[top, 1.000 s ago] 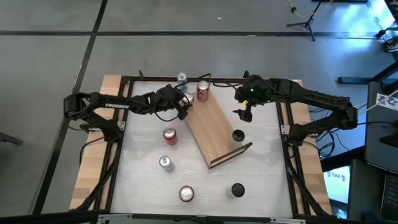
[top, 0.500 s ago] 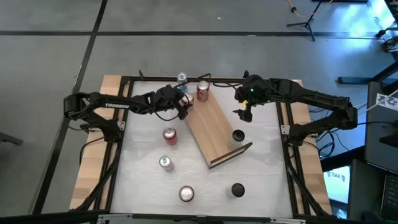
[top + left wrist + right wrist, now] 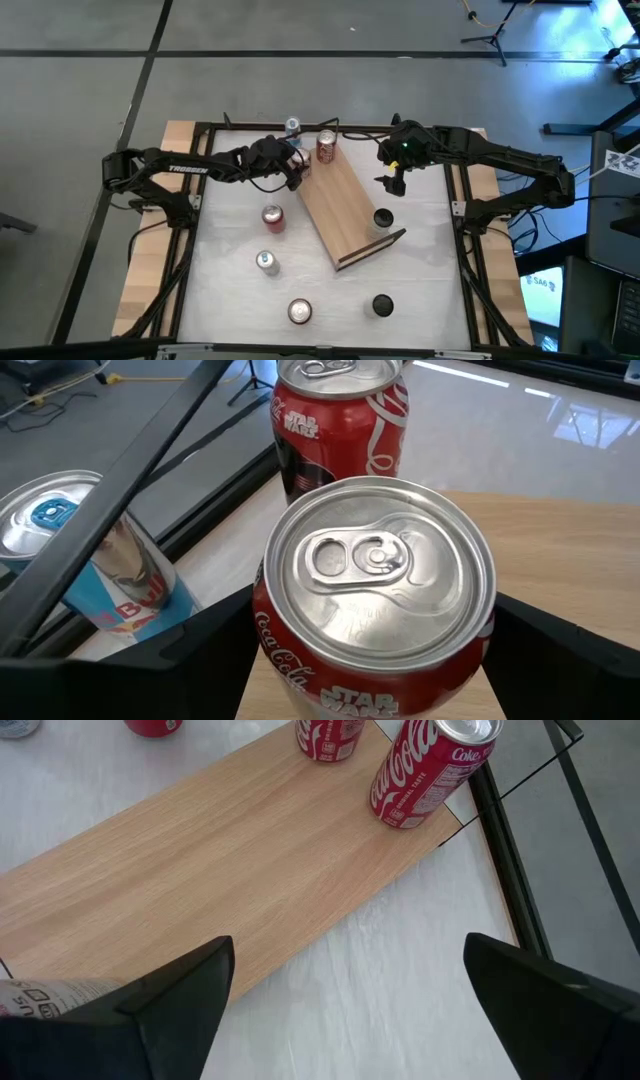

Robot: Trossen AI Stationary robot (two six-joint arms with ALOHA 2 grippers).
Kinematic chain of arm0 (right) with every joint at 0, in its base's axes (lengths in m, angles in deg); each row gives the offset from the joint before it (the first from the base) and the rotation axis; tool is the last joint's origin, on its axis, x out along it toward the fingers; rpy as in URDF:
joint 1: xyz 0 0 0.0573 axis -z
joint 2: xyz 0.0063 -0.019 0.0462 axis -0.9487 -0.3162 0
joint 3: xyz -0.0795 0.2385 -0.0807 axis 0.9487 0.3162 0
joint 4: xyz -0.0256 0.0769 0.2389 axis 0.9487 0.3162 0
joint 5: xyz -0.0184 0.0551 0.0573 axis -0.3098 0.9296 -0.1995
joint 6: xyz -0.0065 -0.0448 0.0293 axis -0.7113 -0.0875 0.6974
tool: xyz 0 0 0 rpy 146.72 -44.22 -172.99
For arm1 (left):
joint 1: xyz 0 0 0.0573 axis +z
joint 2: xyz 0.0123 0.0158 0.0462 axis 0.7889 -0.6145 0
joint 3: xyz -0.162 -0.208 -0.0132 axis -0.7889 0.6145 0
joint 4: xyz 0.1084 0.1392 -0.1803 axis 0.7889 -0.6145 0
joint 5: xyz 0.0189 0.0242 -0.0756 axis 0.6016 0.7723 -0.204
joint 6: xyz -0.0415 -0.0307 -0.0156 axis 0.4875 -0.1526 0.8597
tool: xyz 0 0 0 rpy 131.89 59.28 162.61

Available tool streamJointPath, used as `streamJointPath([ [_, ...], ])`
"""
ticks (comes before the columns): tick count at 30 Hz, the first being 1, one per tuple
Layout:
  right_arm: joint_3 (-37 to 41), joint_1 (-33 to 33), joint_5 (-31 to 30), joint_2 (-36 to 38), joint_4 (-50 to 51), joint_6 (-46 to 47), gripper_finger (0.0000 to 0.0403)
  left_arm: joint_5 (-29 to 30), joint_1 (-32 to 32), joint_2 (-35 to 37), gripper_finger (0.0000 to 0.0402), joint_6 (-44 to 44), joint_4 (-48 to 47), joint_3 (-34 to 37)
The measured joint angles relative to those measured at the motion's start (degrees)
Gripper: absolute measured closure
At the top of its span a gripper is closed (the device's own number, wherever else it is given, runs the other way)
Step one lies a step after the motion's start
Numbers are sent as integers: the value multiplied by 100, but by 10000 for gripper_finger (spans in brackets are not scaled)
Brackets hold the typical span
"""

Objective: Place canned beverage on shelf
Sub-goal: Put the red white soda can on the shelf aligned with the other red white soda can

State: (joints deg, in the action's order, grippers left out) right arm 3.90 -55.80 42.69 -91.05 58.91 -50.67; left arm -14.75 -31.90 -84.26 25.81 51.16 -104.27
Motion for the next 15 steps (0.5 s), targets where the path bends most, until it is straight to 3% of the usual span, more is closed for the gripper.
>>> streamJointPath([
  [15,0,0,0,1,0,0,13,-215,17,0,78,247,8,0],
])
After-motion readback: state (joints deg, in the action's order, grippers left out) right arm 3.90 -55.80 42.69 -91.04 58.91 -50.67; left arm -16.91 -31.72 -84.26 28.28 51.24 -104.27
